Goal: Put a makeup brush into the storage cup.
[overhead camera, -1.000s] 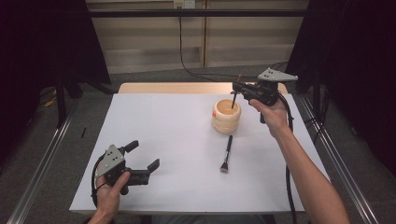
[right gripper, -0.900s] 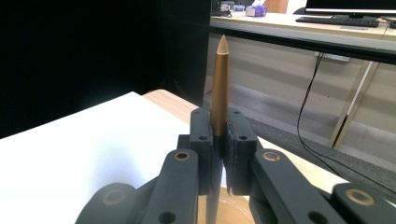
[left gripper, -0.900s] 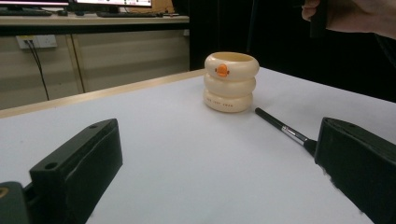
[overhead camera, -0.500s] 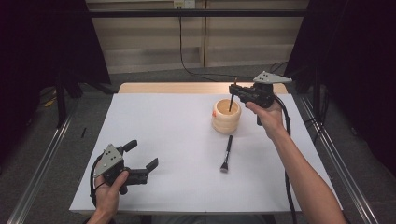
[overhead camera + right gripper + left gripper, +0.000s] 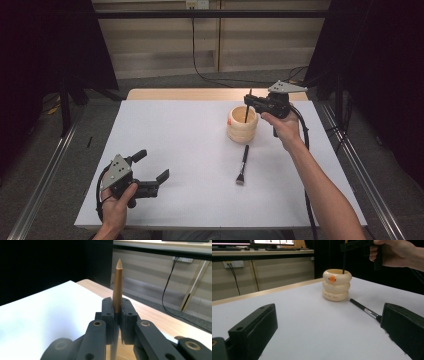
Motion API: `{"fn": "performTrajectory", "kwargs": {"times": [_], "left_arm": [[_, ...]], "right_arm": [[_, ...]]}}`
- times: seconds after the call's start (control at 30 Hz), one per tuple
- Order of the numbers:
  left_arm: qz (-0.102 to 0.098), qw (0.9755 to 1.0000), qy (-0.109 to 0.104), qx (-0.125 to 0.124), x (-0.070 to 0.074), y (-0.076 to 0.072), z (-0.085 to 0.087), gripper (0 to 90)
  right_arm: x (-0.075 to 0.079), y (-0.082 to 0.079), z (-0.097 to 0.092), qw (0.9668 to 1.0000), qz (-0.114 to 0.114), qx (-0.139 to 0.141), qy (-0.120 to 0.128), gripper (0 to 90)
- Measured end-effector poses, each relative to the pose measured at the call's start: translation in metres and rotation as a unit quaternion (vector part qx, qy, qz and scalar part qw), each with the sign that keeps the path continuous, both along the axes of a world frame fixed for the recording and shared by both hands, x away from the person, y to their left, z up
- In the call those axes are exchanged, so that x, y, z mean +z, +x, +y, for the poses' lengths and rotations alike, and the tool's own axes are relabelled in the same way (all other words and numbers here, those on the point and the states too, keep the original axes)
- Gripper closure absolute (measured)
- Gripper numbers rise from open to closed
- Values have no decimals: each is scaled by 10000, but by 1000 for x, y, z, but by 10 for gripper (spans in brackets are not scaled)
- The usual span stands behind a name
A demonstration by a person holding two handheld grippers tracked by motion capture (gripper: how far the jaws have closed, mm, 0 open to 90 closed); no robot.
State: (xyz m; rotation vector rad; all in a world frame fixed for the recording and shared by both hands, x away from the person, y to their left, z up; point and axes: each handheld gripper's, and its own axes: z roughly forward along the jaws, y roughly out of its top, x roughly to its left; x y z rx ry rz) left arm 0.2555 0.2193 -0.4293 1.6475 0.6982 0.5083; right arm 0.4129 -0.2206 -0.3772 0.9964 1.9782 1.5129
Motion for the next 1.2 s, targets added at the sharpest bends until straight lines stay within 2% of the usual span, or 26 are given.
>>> {"fn": "performTrajectory", "kwargs": {"times": [0.13,0.43,0.8,1.2], "left_arm": [[85,9999,-54,-17,0,1,0,7],[72,10000,-63,12,0,1,1,7],[73,10000,-50,-25,0,1,1,8],[59,10000,-25,-37,0,-1,-1,9]], "right_arm": [[-5,-1,1,10000,45,12,-40,832],[-18,1,2,9999,113,-42,-10,831],[-19,0,0,9999,85,-69,12,830],[-29,0,-3,9999,133,-101,43,827]]}}
